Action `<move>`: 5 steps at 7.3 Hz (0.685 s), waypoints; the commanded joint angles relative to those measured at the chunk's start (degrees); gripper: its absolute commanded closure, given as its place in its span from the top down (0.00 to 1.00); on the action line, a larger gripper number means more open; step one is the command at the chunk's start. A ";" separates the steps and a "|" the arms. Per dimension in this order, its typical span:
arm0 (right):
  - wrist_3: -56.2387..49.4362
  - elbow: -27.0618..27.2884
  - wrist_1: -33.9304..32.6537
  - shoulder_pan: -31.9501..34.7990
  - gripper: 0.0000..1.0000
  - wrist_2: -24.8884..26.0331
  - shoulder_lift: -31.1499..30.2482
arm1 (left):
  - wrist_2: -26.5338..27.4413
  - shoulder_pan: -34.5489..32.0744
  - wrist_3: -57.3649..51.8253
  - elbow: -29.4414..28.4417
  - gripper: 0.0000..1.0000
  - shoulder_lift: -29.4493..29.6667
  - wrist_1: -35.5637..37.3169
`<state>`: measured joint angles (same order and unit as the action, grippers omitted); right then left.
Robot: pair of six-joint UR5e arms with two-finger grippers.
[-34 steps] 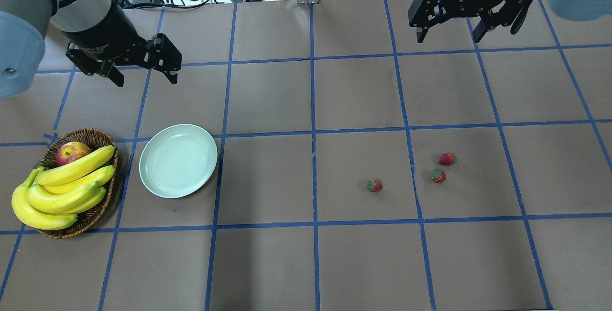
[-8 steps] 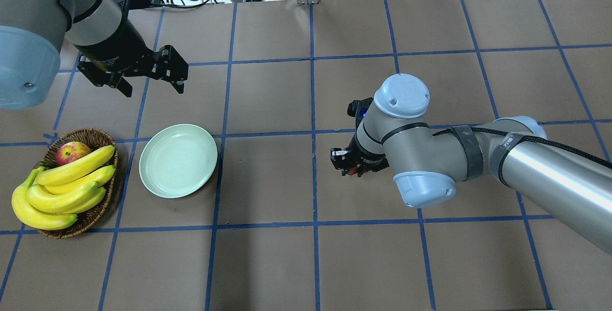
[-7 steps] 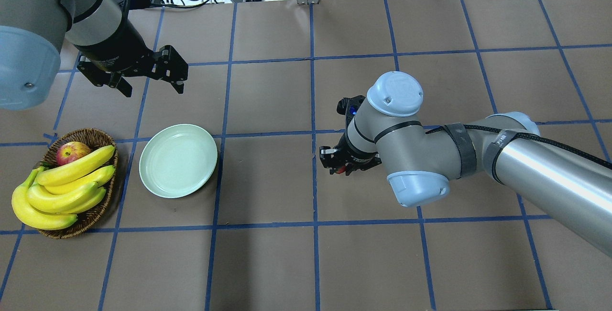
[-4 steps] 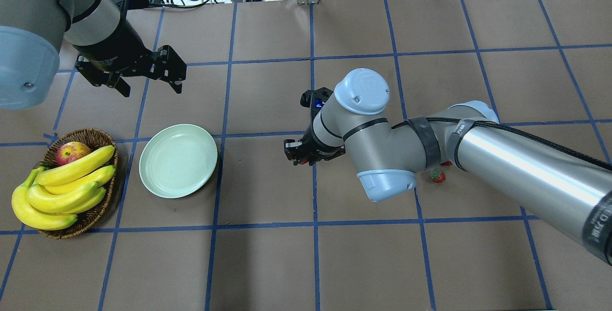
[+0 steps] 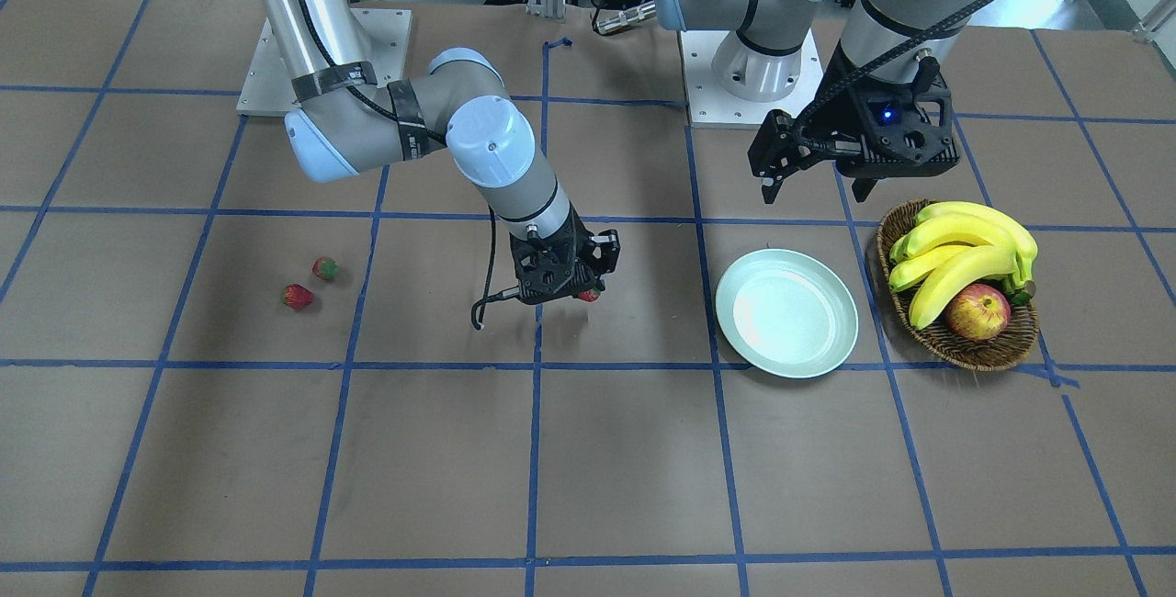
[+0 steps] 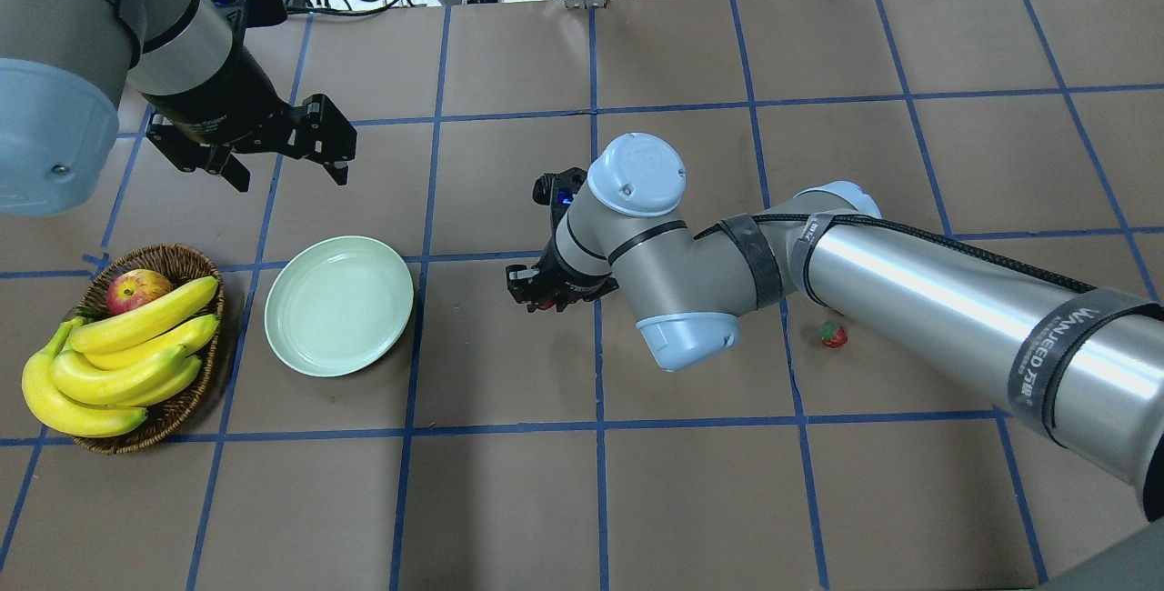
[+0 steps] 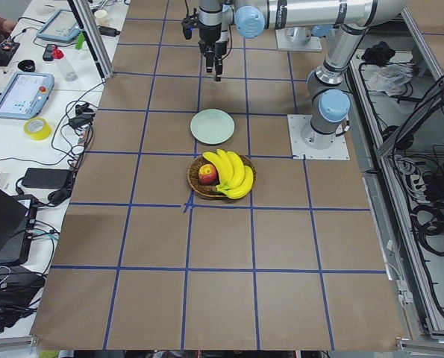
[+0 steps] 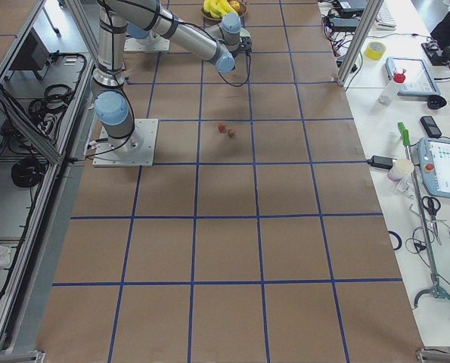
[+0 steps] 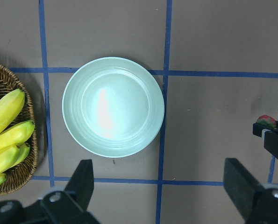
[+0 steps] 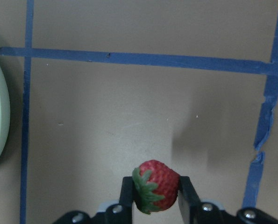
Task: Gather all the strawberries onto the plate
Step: 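Carry the strawberry with the right gripper toward the plate, release beside it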
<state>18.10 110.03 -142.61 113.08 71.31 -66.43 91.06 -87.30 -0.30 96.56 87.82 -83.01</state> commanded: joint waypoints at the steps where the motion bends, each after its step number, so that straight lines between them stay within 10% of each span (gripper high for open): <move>1: 0.01 -0.25 0.23 0.12 0.81 0.32 0.16 | -0.09 0.03 -0.05 0.04 1.00 -0.02 0.04; 5: -1.30 0.01 7.72 -0.66 1.00 9.50 -5.17 | 0.08 0.12 -0.31 -0.05 1.00 -0.02 0.21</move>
<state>17.58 110.11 -139.86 112.99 75.63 -68.88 91.08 -87.22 -0.49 96.63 87.82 -82.81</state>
